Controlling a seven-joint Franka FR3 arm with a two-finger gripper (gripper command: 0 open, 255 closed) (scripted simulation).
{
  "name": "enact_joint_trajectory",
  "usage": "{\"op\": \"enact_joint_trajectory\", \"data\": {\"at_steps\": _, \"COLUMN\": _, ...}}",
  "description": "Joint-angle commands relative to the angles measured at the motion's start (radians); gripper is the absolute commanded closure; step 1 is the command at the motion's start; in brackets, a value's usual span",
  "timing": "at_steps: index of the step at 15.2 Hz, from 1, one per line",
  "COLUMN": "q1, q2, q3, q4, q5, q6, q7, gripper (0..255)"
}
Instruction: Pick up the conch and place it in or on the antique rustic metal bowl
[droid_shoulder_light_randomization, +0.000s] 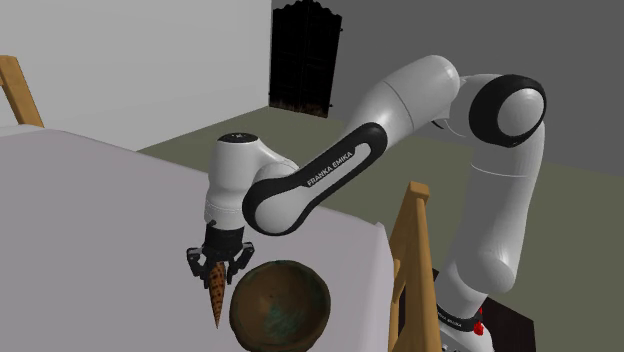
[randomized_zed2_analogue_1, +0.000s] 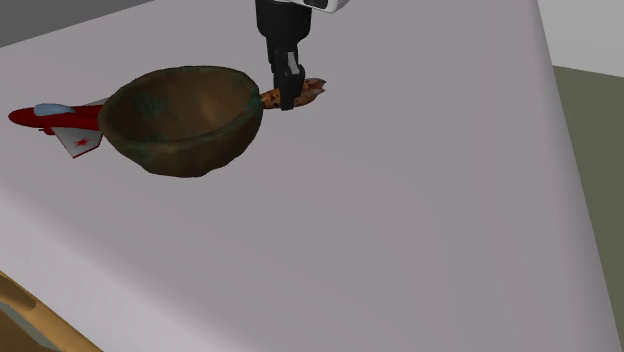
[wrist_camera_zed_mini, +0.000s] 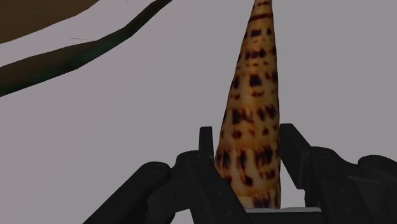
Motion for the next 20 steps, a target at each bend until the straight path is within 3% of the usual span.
{"op": "enact_joint_trajectory", "data": {"at_steps": 1, "q1": -0.002, "q2": -0.009, "q3": 0.002, "q4": 0.005, "q5": 0.007, "q6": -0.012, "q7": -0.004, "gripper": 255}}
{"op": "enact_joint_trajectory", "data": {"at_steps": 20, "q1": -0.030, "q2": -0.137, "q3": 0.020, "q4": 0.138, "q5": 0.098, "q6": -0.252, "q7": -0.048, "gripper": 255}}
